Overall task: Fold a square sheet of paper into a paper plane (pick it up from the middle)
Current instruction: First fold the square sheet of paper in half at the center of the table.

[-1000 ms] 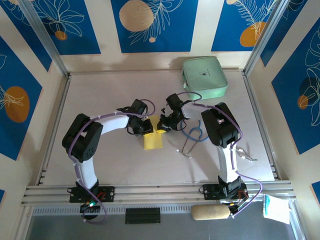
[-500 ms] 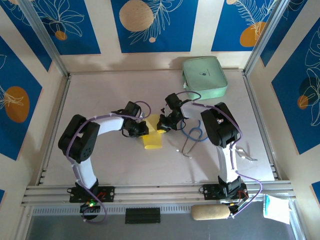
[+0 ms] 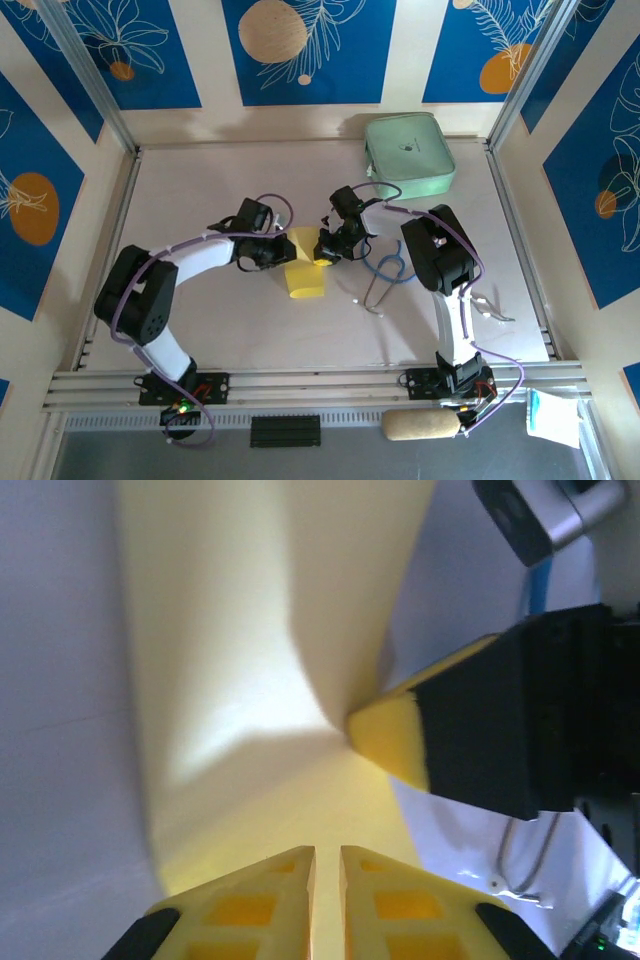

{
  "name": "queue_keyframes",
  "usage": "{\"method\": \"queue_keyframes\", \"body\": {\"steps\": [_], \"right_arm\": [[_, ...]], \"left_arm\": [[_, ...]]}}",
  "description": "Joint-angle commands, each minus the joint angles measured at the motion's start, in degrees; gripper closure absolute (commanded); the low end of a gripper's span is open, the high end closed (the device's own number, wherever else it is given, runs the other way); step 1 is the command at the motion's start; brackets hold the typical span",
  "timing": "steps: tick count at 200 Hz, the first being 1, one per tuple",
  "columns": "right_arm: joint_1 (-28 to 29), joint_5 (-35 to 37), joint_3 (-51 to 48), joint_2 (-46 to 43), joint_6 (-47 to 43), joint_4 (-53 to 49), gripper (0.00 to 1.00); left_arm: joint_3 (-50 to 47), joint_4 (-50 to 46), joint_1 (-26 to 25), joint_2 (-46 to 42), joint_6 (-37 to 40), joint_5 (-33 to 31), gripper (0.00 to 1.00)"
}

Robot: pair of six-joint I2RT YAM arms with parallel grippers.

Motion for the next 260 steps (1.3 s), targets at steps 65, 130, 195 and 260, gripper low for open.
{"method": "queue_keyframes", "body": {"steps": [65,130,195,260], "right_arm": [[-0.3,14.5,-3.4,7.3,-0.5,-6.0,0.97],[-0.5,15.3,-3.3,7.6,-0.7,-6.5,0.97],[-0.4,15.5,-3.0,7.7,-0.7,-6.7,0.97],[-0.5,15.6,-2.8,7.9,-0.7,-7.0,0.97]], "left_arm": [[-7.3,3.1,-1.6,5.7,-1.5,0.3,0.89],[-17.5,-1.1,1.3,-3.8,1.3,-1.5,0.9],[-9.0,7.1,-1.7,-6.8,-6.3,1.5,0.9],[-10.8,9.1,-4.7,2.3,-7.2,2.0,0.92]]}}
